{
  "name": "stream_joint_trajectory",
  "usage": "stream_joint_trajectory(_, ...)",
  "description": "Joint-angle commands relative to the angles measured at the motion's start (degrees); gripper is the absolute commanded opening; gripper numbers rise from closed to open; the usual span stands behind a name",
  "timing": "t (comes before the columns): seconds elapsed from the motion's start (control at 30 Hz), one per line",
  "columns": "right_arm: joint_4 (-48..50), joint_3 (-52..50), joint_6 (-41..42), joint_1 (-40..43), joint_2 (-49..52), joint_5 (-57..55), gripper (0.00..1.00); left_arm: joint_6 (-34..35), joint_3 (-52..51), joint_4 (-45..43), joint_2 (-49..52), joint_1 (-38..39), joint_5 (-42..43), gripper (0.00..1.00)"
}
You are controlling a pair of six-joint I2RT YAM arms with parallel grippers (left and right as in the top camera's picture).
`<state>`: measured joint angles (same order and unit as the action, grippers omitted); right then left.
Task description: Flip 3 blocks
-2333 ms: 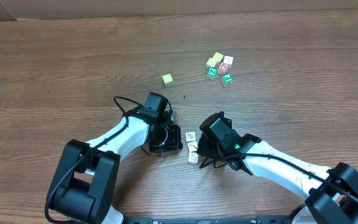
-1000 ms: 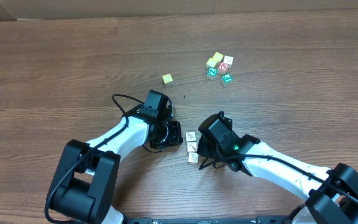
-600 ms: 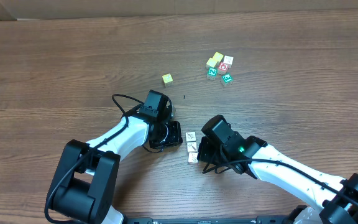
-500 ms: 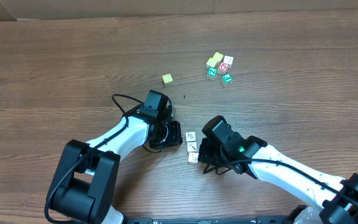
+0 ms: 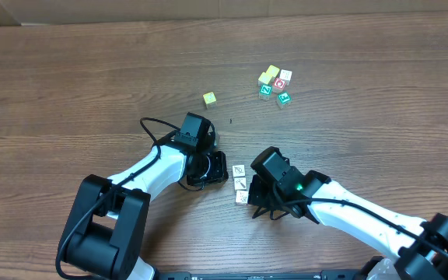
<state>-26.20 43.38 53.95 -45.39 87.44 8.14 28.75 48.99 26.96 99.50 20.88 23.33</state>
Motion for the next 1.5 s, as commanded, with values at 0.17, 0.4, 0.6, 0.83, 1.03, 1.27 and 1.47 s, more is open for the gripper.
stream_joint_trajectory(0.17, 1.62, -0.68, -0.17, -0.31, 1.95, -0.5, 0.04, 0.59, -0.5, 0.9, 0.59, -0.2, -3.02, 0.04)
stream_joint_trajectory(0.4, 2.16, -0.68, -0.17, -0.31, 1.97, 0.98, 0.04, 0.61, -0.5, 0.87, 0.59, -0.2, -4.28, 0.04)
stream_joint_trajectory(0.6, 3.26, -0.68, -0.39, -0.31, 1.97, 1.01, 0.04, 0.61, -0.5, 1.07, 0.59, -0.2, -4.28, 0.04)
stream_joint_trajectory(0.83, 3.93, -0.68, -0.42, -0.31, 1.97, 0.98, 0.04, 0.61, -0.5, 1.07, 0.59, -0.2, -4.26, 0.04)
stream_joint_trajectory(1.03, 5.35, -0.68, -1.9, -0.31, 1.97, 0.94, 0.04, 0.61, -0.5, 1.05, 0.59, -0.2, -4.28, 0.04)
stream_joint_trajectory(1.27, 3.23, -0.5, -1.88, 0.07, 1.88, -0.13, 0.04, 0.61, -0.5, 1.25, 0.59, -0.2, -4.28, 0.04)
stream_joint_trajectory(1.47, 1.9, 0.72, -6.12, 2.54, 1.29, -0.35, 0.04, 0.55, -0.5, 1.7, 0.59, -0.2, -4.28, 0.04)
